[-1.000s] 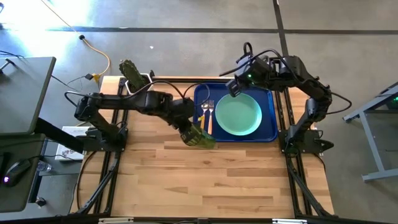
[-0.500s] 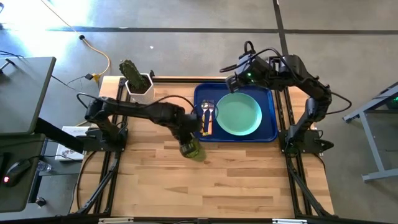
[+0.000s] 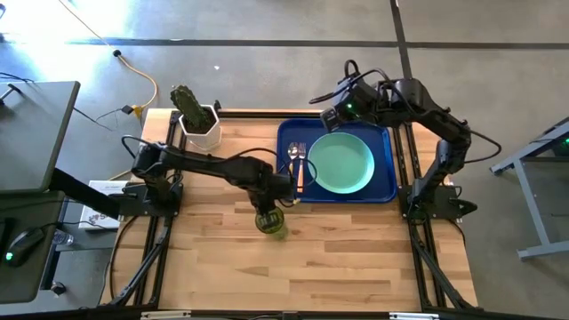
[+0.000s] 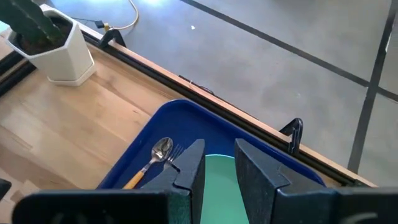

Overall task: Pick and place plate/cup/fork/spoon on tray
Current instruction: Put the green cup on the top right side of the light green plate on the blue tray

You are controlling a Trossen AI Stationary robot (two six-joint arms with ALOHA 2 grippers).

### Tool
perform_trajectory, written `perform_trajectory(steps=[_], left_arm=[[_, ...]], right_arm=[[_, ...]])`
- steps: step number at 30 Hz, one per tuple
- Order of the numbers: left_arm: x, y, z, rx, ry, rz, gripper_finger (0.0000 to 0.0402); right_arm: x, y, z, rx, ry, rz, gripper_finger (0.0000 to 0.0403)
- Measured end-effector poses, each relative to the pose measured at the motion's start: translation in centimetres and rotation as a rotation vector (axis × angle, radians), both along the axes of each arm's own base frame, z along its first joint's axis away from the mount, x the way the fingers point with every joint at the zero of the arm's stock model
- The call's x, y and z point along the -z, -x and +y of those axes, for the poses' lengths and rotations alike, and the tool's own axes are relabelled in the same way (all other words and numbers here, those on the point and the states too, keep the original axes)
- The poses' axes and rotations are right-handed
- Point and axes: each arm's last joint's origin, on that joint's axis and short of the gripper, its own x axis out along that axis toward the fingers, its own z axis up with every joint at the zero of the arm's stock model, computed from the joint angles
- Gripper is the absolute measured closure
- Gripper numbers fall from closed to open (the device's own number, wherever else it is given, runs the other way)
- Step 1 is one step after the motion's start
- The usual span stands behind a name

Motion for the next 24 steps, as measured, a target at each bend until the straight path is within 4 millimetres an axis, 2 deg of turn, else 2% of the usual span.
perform_trajectory(steps=[17,24], left_arm=[[0.1,-0.1,0.0,0.016,-0.002,-0.005,0.0345],[-1.0,-0.4,0.0,0.016,0.002,-0.044,0.0329]], right_arm=[[0.0,0.0,0.0,0.001,0.007,0.004,0.0324],[0.0,0.0,0.0,0.003,0.002,0.000,0.0324]])
